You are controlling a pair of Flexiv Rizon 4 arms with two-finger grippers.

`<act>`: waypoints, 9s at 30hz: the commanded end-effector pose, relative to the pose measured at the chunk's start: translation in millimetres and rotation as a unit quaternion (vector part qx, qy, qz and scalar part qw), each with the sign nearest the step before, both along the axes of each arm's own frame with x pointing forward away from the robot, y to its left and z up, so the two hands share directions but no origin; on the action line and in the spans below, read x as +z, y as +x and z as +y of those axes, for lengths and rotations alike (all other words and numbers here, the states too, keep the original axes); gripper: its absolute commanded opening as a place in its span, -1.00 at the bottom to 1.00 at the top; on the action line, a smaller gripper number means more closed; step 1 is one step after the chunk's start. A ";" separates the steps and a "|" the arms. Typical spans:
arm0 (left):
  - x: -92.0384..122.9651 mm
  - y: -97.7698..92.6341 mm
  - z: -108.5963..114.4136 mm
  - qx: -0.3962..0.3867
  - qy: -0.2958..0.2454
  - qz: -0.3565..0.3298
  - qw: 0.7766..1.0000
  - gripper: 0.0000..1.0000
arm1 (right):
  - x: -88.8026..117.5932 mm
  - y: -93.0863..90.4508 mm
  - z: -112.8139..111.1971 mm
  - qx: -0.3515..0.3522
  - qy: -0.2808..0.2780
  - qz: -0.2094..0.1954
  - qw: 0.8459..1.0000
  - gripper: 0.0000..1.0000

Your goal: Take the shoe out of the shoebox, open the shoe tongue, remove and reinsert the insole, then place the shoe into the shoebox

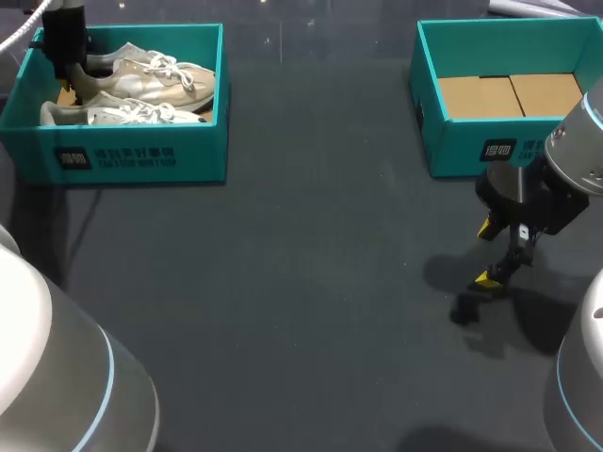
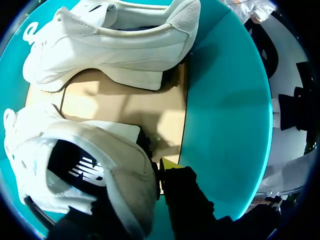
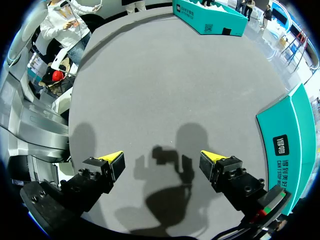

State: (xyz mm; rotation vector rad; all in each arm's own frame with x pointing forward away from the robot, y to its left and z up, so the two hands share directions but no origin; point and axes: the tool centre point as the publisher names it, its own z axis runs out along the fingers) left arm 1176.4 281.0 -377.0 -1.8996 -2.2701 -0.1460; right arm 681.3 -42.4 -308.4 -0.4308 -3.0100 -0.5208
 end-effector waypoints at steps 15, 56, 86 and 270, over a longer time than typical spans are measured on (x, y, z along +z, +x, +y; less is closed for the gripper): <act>-4.4 9.7 6.1 0.000 -0.022 0.003 1.000 -0.22 | -0.2 -1.4 0.1 0.000 -0.001 -0.001 1.000 1.00; 103.3 -21.1 -25.8 -0.046 -0.069 -0.071 0.994 0.90 | -0.2 -1.4 0.1 0.000 -0.001 -0.001 1.000 1.00; 155.9 -91.3 -16.3 -0.047 -0.068 -0.055 0.995 1.00 | -0.2 -1.4 0.1 0.000 -0.001 -0.001 1.000 1.00; 214.7 -138.8 21.4 -0.075 -0.046 -0.080 0.993 -1.00 | -0.2 -1.4 0.1 0.000 -0.001 -0.001 1.000 1.00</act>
